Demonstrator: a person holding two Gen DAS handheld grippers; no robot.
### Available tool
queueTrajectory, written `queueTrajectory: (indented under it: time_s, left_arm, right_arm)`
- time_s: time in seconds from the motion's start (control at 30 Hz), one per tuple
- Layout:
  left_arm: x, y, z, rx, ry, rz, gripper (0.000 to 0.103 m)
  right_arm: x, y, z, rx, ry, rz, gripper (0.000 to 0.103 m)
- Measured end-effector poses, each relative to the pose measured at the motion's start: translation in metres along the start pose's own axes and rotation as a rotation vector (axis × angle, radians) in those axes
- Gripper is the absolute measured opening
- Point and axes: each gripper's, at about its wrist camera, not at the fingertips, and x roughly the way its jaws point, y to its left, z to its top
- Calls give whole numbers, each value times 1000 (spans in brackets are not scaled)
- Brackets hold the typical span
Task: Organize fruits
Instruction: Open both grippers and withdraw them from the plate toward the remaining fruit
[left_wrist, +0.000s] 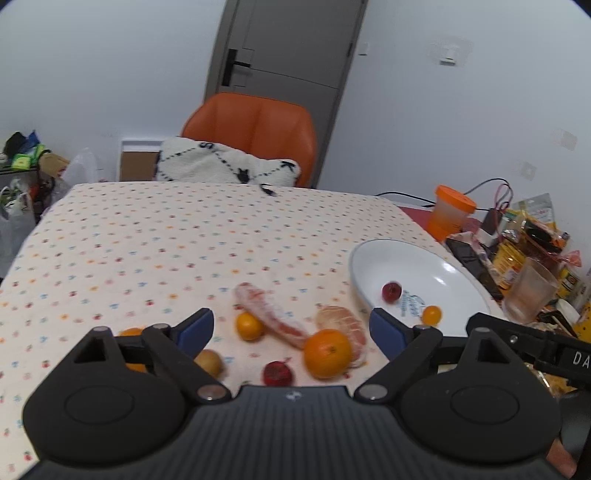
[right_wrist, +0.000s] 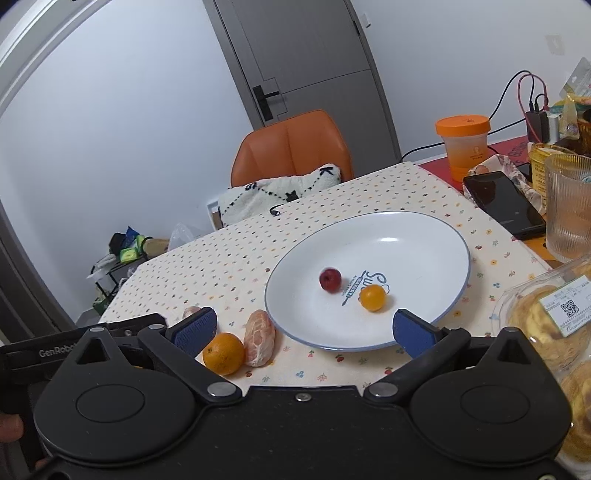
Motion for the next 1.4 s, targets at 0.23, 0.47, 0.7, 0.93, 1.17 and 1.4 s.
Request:
queueTrajectory:
  time_s: [0.23,0.47,0.7,0.93,1.17,1.4]
  left_arm:
    - [-8,19,-5,-19,-1,26,91]
    - [-14,36,-13,-36,8,40,91]
    - [-17,54,-20,-72,24,37,90]
    - [-17,66,-24,-74,23,46,89]
    - [-13,85,-26,-116,21,67,77]
    - [-7,94,-26,-122,26,76,69]
  right_arm:
    - [5,21,-9,-49,17,31,103]
    - [10,39,-17,-78,39,80,103]
    - [17,51,-28,-105,78,118,103]
    - [23,63,-35,-127,108,150,94]
    - [37,76,-43,-146,157,186,72]
    - [49,85,-47,-156,203,198,55]
